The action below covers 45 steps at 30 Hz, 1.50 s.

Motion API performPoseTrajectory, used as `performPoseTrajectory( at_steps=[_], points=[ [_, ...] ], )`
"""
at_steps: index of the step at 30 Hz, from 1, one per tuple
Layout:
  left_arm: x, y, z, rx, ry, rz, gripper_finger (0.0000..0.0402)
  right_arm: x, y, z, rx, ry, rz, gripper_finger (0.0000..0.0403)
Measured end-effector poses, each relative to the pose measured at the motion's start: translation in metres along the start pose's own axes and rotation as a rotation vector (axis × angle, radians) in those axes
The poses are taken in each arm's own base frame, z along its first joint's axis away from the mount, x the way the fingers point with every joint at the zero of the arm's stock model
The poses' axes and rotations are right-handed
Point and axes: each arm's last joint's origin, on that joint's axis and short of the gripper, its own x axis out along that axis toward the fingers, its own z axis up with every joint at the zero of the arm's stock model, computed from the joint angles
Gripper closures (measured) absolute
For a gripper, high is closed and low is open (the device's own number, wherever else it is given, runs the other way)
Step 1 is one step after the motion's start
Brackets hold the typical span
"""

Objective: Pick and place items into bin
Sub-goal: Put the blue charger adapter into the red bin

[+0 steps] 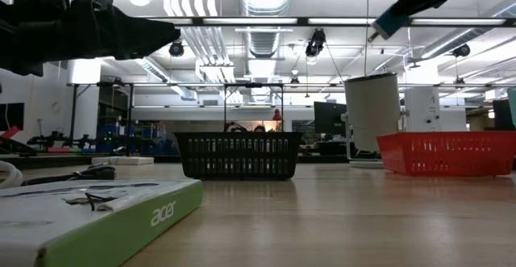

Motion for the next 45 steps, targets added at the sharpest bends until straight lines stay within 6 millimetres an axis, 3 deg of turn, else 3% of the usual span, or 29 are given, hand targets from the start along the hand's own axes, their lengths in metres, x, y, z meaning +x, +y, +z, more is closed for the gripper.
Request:
performPoseTrajectory(
  at_steps=[15,45],
  points=[
    [0.0,0.0,0.0,0.0,0.001,0.0,0.0112,-0.001,-0.008,-0.018,0.07,0.195,-0.014,0.0266],
    [0.0,0.0,-0.001,0.0,0.004,-0.002,0.0112,0.021,-0.008,-0.066,0.143,0.349,-0.073,0.0266]
  ],
)
